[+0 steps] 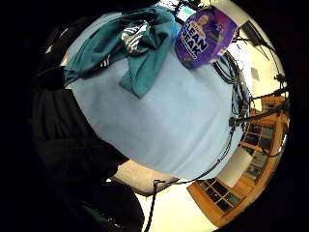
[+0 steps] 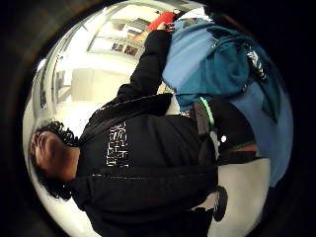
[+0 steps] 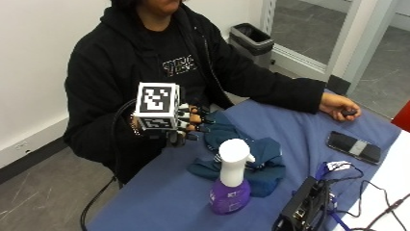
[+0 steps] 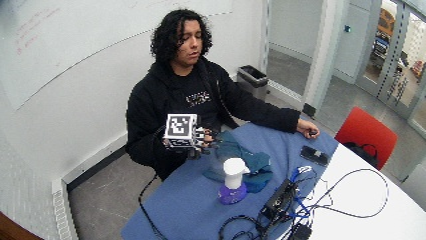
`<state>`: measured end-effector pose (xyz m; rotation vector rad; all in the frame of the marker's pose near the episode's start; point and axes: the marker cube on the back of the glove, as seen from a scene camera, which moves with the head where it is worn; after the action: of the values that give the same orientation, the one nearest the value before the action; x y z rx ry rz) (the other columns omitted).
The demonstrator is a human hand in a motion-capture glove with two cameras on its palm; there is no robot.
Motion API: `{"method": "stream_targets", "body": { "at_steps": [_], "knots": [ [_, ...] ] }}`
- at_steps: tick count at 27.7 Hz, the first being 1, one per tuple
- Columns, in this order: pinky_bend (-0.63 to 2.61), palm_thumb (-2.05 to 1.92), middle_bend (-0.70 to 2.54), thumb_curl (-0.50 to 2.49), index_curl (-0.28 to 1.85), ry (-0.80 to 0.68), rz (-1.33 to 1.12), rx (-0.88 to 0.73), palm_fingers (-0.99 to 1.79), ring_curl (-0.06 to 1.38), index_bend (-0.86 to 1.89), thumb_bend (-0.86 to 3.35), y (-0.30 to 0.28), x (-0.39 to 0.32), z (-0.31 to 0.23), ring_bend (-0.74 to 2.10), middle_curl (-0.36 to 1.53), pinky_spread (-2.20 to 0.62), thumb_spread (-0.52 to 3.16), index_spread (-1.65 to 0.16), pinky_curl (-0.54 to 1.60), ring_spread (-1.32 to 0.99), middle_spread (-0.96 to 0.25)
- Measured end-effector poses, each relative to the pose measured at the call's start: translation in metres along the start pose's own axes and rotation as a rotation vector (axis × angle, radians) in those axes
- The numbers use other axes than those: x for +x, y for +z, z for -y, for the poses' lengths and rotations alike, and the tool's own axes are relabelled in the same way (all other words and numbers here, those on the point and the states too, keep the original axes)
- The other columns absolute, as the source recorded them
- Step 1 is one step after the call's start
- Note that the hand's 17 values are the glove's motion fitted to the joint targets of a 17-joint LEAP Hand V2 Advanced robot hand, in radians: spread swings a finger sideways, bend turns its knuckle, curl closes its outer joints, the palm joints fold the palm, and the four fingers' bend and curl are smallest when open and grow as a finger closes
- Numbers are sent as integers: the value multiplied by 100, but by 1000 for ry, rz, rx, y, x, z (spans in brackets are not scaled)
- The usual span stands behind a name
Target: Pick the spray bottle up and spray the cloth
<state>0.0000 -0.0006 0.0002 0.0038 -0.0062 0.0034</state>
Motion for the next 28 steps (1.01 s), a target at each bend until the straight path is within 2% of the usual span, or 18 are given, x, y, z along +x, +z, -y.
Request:
{"method": "stream_targets", "body": {
  "at_steps": [5, 11, 17, 21, 28],
  "knots": [
    [33, 55, 15, 13, 14, 12, 4, -24, 28, 9, 30, 37, 0, 3, -2, 27, 6, 14, 68, -27, 13, 1, -3],
    [33, 59, 15, 18, 21, 22, 26, -24, 28, 13, 31, 38, 4, 5, -3, 28, 9, 18, 93, -32, 17, 2, -2],
    [34, 61, 17, 21, 25, 20, 51, 4, 30, 15, 31, 37, 0, 11, -6, 29, 12, 20, 108, -35, 21, 3, -1],
    [31, 64, 22, 23, 26, 27, 67, 50, 41, 17, 28, 37, -16, 24, -7, 31, 16, 21, 114, -35, 22, 3, 0],
    [26, 68, 30, 26, 28, 140, 33, 89, 56, 21, 20, 35, -50, 66, -13, 33, 23, 21, 120, -33, 23, 0, 0]
  ]
}}
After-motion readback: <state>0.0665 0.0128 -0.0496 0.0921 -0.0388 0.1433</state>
